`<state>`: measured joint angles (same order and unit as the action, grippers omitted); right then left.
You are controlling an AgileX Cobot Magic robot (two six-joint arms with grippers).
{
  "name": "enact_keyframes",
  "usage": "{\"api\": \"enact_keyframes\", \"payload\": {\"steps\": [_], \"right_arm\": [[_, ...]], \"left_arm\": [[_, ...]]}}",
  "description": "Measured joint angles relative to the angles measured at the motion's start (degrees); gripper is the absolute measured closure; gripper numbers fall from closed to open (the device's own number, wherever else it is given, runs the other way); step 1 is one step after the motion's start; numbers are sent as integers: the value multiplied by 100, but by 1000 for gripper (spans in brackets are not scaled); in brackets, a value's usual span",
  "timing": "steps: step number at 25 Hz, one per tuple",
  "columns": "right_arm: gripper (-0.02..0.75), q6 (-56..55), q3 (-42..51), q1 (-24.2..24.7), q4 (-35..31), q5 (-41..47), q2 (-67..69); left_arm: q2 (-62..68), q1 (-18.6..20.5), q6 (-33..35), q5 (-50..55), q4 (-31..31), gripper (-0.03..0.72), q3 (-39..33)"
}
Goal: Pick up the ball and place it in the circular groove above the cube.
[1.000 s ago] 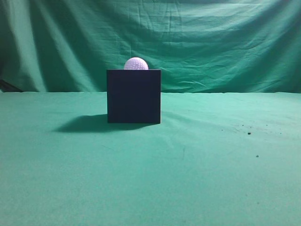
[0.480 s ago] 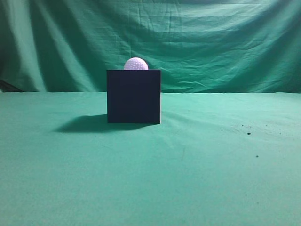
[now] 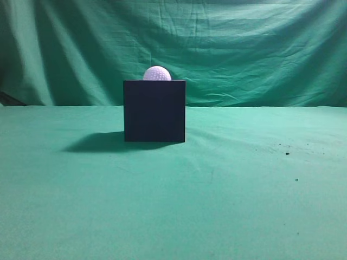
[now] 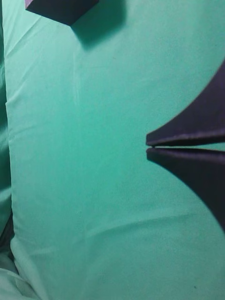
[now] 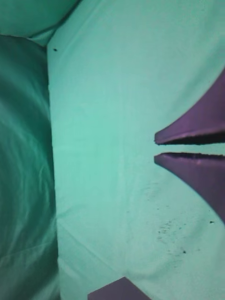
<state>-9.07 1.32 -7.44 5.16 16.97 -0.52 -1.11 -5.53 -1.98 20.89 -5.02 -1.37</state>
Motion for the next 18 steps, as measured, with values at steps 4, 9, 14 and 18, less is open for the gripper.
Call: {"api": "enact_keyframes", "payload": {"steps": [4,9,14,18], "right_arm": [[689,0,21,8,-30,283,0],[689,-11,21,13,-38,408,0],[689,-11,34,13,-38,428,0],[689,-11,34,13,-38,428,0]], "left_arm": [[0,0,0,0,0,688,0],[0,0,0,0,0,688,0],[0,0,0,0,0,688,0],[0,0,0,0,0,688,0]]}}
